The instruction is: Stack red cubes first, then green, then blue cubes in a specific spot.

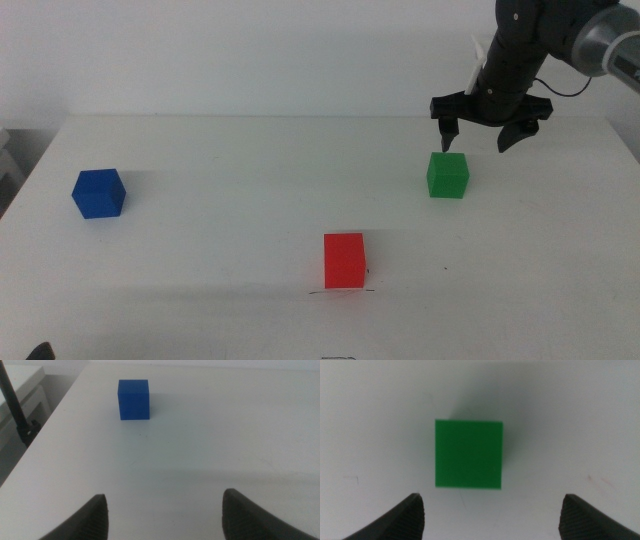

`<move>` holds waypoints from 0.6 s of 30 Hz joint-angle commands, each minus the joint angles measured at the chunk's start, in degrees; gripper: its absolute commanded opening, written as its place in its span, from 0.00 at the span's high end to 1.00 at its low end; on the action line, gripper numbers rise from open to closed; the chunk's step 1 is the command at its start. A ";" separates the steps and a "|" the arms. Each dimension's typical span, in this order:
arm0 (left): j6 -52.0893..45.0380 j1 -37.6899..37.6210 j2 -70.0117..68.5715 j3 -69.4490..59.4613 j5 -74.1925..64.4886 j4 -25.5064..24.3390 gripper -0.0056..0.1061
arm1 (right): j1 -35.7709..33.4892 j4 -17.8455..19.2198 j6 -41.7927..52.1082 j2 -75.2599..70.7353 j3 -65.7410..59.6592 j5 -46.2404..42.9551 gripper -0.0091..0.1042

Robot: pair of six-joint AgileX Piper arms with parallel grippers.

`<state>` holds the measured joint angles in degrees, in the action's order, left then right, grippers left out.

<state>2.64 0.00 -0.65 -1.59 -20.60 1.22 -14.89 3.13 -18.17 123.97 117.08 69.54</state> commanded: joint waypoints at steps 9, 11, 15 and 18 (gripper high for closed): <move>0.11 0.00 -1.50 0.02 4.38 0.25 0.28 | 0.62 0.08 1.18 0.70 5.50 -2.20 0.26; 0.11 0.00 -1.50 0.02 4.38 0.25 0.28 | 0.62 0.01 1.46 1.26 5.50 -2.78 0.26; 0.11 0.00 -1.50 0.02 4.38 0.25 0.28 | 0.62 0.01 1.61 2.48 5.43 -3.71 0.26; 0.11 0.00 -1.50 0.02 4.38 0.25 0.28 | 0.62 0.01 1.61 3.36 5.43 -4.20 0.26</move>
<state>2.64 0.00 -0.65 -1.59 -20.60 1.22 -14.84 2.42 -17.11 130.78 120.69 66.85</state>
